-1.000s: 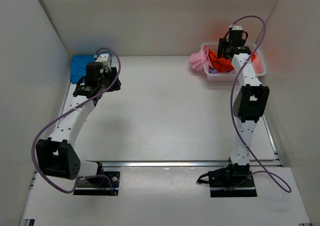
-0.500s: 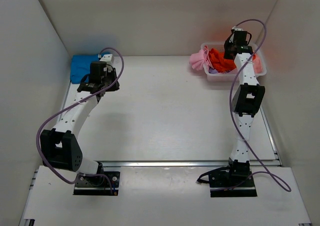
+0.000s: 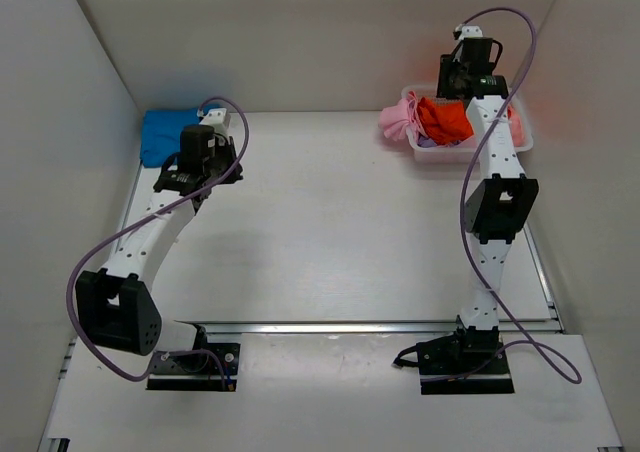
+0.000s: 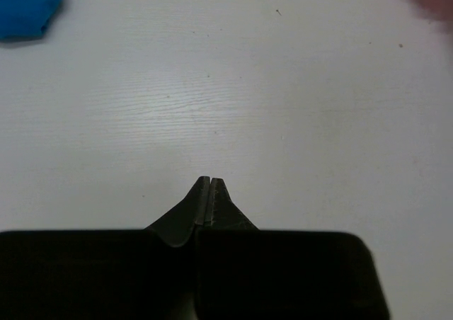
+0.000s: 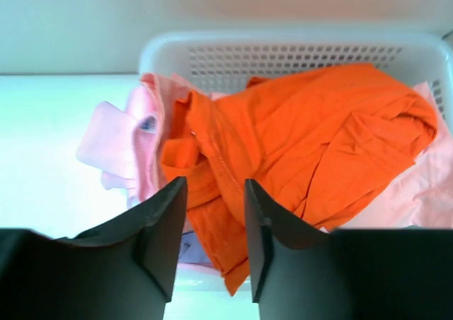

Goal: Fold and stack the t-shirts
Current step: Grab crumpled tshirt from bin with the right arm, then move the tshirt to the center of the board

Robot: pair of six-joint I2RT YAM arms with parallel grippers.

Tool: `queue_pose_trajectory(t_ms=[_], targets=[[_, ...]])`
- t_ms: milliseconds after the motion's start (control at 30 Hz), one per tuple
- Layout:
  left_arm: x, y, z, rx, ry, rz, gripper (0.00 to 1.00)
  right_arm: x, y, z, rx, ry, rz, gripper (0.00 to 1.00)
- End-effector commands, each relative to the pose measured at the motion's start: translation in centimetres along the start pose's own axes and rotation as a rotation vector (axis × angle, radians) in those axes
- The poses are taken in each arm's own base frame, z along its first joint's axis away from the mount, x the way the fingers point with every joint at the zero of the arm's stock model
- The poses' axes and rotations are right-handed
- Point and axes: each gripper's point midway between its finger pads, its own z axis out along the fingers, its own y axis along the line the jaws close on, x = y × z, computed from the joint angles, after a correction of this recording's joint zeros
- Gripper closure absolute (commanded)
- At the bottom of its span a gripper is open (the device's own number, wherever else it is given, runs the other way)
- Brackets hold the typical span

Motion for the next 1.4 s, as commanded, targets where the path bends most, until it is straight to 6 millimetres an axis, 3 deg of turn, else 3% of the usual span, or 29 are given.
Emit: queue_pose_trajectory(t_ms=[0,167,367,467,533,633,733,800,833,900,933,1000,1033,1067,1100,1133,1167,1200,1300,1367], targets=[[-1.4,-1.0,-1.2,0.039,-0.055,-0.014,1.0,0.4,0.6,-0.1,-0.012,0.016,-0.03,0.64],[-1.0,-0.3,-1.4,0.025,-0.053,-0.021,0.96,4.7,1.6,2.9,0.02,0.134,-0.069,0.48],[-0.2,-0.1,-0.8,0.024,-0.033,-0.026,0.82,8.4,1.0,6.0,0.046,0.197,-0.065,0.43],[-0.5,-0.5,-0.7,0.031,-0.042,-0.02,0.78,8.7,0.5,6.2,0.066,0.21,-0.055,0.59],[0.0,-0.5,-0.4,0.032,-0.03,-0.02,0.78,8.0,0.3,5.6,0.082,0.199,-0.043,1.0],[-0.3,-0.6,-0.5,0.039,-0.035,-0.031,0.78,5.1,-0.3,3.9,0.104,0.135,-0.028,1.0],[-0.4,-1.2,-0.6,0.047,-0.039,-0.026,0.78,0.4,-0.3,0.5,0.124,0.027,-0.033,0.99],[-0.5,-1.6,-1.0,0.058,-0.044,-0.018,0.78,-3.4,-0.8,-3.2,0.142,-0.061,-0.024,1.0],[-0.6,-1.9,-1.2,0.06,-0.051,-0.021,0.79,-4.3,-0.9,-4.1,0.148,-0.081,-0.026,1.0],[-0.6,-2.4,-1.6,0.072,-0.057,-0.027,0.79,-7.8,-0.4,-8.8,0.149,-0.171,-0.019,1.0],[-0.4,-2.6,-1.7,0.077,-0.054,-0.028,0.78,-8.6,-0.2,-10.1,0.157,-0.195,-0.015,1.0],[-0.2,-3.0,-2.1,0.081,-0.046,-0.017,0.75,-12.1,1.1,-16.3,0.148,-0.304,0.001,1.0],[-0.2,-3.5,-2.3,0.094,-0.043,-0.014,0.73,-12.5,2.3,-17.5,0.142,-0.325,-0.014,1.0],[0.0,-3.6,-2.5,0.1,-0.031,-0.011,0.71,-14.1,4.2,-21.3,0.11,-0.391,-0.026,1.0],[0.2,-3.8,-2.8,0.108,-0.026,-0.015,0.7,-15.0,4.6,-24.3,0.108,-0.444,-0.038,1.0],[0.4,-4.0,-3.1,0.122,-0.022,-0.02,0.69,-15.6,6.4,-27.4,0.076,-0.508,-0.03,1.0],[0.3,-3.9,-3.4,0.122,-0.026,-0.029,0.69,-15.5,9.1,-29.1,0.018,-0.534,-0.057,1.0],[0.1,-4.1,-4.0,0.136,-0.042,-0.041,0.68,-15.3,9.1,-31.3,0.025,-0.564,-0.058,1.0],[-0.5,-3.0,-5.8,0.126,-0.097,-0.087,0.68,-14.1,13.8,-37.4,-0.143,-0.618,-0.035,1.0],[-1.1,-2.3,-7.5,0.112,-0.146,-0.113,0.67,-12.8,15.1,-40.5,-0.249,-0.637,-0.009,1.0]])
